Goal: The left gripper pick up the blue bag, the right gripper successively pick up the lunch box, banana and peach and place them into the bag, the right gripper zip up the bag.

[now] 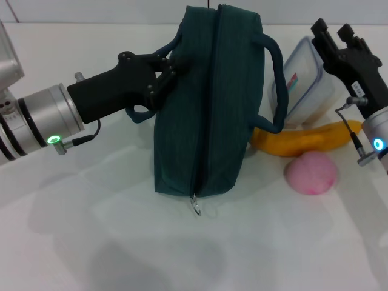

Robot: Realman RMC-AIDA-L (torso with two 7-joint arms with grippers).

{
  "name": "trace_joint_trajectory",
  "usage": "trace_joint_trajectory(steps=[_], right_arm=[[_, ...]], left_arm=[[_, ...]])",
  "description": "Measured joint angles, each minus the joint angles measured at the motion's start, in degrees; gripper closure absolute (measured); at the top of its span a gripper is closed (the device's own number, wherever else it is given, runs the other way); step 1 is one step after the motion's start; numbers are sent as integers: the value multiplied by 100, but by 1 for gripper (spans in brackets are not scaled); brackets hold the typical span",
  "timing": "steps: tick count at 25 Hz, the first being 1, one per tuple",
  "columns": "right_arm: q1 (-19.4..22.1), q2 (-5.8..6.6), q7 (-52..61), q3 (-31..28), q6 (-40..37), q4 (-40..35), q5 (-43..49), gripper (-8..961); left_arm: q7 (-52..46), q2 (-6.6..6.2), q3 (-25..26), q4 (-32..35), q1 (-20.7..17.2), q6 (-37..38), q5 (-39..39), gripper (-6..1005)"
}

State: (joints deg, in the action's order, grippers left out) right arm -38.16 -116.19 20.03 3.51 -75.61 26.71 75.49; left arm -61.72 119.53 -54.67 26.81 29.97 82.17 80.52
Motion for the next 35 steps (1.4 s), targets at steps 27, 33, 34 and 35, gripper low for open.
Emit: trace_joint_trajectory(steps=[27, 33, 34, 35], right_arm=[[-141, 0, 31, -217, 411, 80, 357, 335], [-142, 0, 40, -229, 417, 89, 370, 370], [-135, 0, 41, -229, 418, 95, 373, 371], [-125, 0, 42, -229, 419, 99, 384, 371]], left_arm=[[249, -13, 28, -31, 0, -2, 17, 959], [283, -17, 32, -35, 0, -62, 17, 960], [284, -16, 28, -36, 0, -86, 17, 960], [284, -16, 28, -36, 0, -86, 17, 960]])
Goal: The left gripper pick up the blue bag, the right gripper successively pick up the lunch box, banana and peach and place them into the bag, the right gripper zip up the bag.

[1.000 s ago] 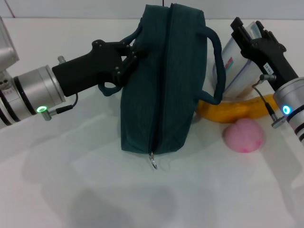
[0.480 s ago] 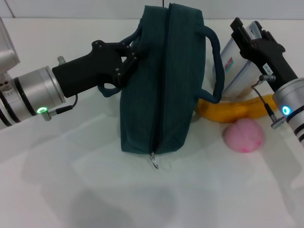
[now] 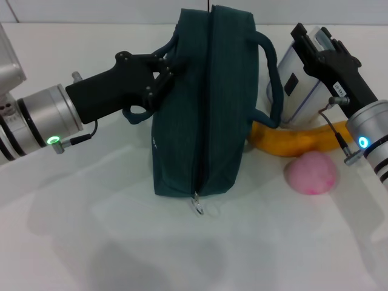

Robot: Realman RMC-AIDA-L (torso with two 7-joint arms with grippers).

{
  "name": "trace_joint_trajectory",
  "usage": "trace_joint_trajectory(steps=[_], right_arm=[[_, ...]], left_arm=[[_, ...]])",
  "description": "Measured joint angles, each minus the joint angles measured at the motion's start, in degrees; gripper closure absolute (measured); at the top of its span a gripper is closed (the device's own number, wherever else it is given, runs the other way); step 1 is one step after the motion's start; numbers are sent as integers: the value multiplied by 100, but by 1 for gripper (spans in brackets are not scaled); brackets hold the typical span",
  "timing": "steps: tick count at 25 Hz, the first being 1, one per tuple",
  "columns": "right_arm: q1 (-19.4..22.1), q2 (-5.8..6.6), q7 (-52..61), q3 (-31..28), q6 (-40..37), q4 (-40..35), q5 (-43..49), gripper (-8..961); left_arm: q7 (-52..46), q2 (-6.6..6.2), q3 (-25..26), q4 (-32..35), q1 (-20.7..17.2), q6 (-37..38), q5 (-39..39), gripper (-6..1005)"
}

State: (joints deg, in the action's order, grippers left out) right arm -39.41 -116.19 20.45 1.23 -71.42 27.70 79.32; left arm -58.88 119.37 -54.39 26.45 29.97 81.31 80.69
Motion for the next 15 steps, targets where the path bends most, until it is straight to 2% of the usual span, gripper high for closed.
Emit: trace_joint_trajectory(steps=[15], right_arm=[[58, 0, 4, 0, 82, -61, 66, 379]], left_arm=[[8, 17, -30, -8, -20, -80, 0, 960]])
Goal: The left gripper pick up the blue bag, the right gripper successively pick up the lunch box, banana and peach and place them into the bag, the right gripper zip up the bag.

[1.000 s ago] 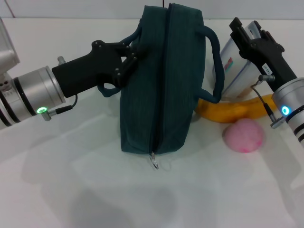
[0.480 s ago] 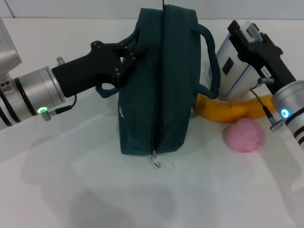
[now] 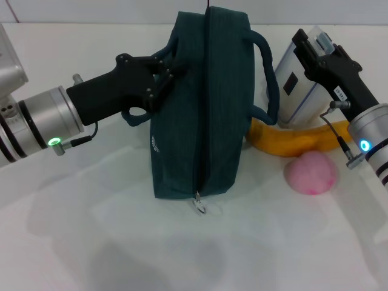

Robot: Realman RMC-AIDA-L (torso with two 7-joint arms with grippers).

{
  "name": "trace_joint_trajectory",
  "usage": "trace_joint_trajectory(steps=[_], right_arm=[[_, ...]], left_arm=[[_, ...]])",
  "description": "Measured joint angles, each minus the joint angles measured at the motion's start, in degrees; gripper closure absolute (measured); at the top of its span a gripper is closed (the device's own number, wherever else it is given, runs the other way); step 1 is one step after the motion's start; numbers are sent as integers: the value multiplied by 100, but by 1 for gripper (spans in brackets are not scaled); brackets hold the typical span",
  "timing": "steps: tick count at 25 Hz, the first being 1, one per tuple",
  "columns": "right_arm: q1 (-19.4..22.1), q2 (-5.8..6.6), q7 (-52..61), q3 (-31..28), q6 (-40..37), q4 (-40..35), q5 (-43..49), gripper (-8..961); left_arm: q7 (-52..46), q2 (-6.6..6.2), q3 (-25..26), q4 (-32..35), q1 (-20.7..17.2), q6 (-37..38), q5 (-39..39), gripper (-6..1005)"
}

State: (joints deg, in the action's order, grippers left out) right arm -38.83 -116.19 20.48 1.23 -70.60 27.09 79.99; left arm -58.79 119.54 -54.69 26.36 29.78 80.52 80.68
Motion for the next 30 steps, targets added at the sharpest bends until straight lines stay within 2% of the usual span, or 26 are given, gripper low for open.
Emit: trace_joint_trajectory(steps=[5, 10, 13, 24, 30], right_arm=[[7, 0, 13, -111, 26, -17, 0, 396], [-47, 0, 24, -132, 145, -88, 37, 527], [-115, 0, 78, -132, 276, -114, 84, 663], [-65, 0, 88, -105, 206, -182, 165, 763], [100, 0, 145, -139, 58, -297, 598, 828]], left_arm=[[6, 7, 1, 0, 0, -105, 0, 960], [101, 15, 2, -68, 22, -127, -18, 959], [153, 16, 2, -80, 33, -127, -33, 959], [152, 17, 2, -79, 54, -127, -35, 960], [-53, -3, -4, -45, 44, -29, -21, 960]])
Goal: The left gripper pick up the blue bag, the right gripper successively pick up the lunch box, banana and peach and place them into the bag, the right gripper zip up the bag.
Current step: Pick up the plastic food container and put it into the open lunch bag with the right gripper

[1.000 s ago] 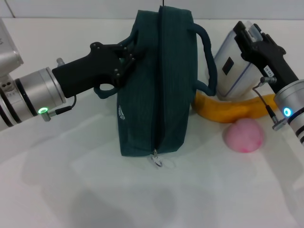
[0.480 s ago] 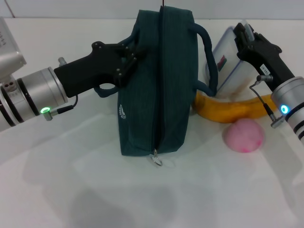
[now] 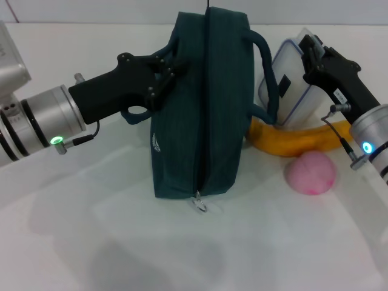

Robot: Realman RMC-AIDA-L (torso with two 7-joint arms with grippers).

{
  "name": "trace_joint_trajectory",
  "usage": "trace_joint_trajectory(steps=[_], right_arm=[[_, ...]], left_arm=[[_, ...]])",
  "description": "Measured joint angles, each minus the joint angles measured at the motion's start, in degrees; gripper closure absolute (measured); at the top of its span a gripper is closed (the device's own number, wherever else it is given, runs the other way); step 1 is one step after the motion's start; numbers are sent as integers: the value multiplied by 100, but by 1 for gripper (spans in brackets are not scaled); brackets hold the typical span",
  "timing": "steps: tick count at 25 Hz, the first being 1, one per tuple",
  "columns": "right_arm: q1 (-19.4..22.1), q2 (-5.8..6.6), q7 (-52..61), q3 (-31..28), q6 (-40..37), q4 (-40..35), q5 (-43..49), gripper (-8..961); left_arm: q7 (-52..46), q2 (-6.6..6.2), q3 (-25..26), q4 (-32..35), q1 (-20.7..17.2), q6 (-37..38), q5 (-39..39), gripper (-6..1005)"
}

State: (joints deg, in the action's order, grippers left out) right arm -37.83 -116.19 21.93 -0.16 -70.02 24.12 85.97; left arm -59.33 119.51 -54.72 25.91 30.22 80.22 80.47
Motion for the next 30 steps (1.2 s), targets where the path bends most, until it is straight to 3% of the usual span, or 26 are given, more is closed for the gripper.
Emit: trace_joint_trajectory(steps=[6, 19, 25, 30], right_arm=[[160, 2, 251, 0, -176, -134, 336, 858], [399, 21, 892, 72, -1479, -586, 609, 858], [137, 30, 1461, 3, -1983, -852, 729, 858], [-353, 52, 2138, 1, -2307, -1234, 737, 858]], left_arm=[[-1191, -123, 58, 193, -84, 460, -119, 960], [-1173, -106, 59, 150, -104, 199, -132, 959], [-807, -32, 58, 142, -206, 180, -149, 959], [-694, -27, 58, 142, -243, 178, -173, 959]])
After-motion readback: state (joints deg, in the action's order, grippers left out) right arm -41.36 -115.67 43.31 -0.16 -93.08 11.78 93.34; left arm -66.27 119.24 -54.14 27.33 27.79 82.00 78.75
